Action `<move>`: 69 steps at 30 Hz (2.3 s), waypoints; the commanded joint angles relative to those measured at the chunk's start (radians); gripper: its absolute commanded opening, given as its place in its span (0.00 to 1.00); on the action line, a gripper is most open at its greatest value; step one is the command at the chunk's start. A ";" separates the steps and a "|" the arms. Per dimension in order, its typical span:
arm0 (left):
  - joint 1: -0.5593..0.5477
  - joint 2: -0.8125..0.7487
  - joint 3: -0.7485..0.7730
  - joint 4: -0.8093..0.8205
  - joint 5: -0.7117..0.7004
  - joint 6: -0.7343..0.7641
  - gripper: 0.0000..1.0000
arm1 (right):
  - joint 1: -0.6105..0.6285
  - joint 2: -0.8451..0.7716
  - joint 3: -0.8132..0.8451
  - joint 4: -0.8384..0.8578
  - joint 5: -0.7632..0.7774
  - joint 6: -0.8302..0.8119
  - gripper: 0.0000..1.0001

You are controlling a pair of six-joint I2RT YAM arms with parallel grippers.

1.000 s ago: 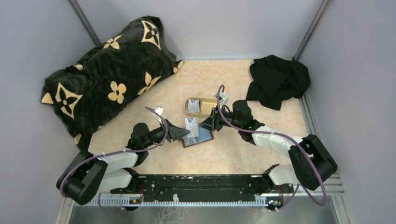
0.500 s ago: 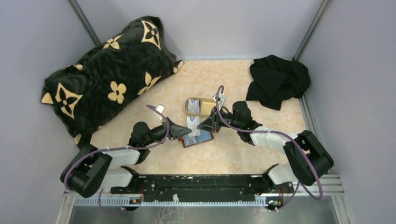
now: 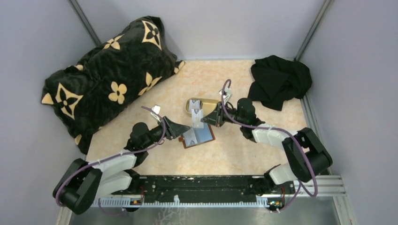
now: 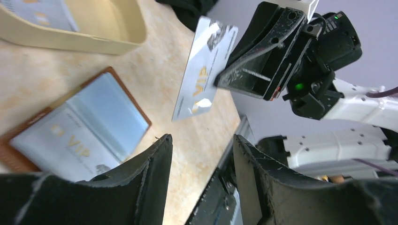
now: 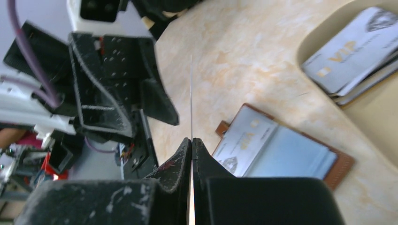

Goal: Take the credit cards out of the card holder

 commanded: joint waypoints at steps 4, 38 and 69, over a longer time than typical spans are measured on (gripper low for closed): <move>0.000 -0.209 -0.025 -0.363 -0.237 0.115 0.56 | -0.095 0.165 0.173 0.059 0.033 0.075 0.00; 0.007 -0.125 -0.087 -0.284 -0.230 0.157 0.56 | -0.113 0.599 0.429 0.057 0.074 0.077 0.27; 0.004 0.349 -0.018 0.042 -0.065 0.071 0.42 | 0.044 0.228 0.099 -0.122 0.182 -0.104 0.27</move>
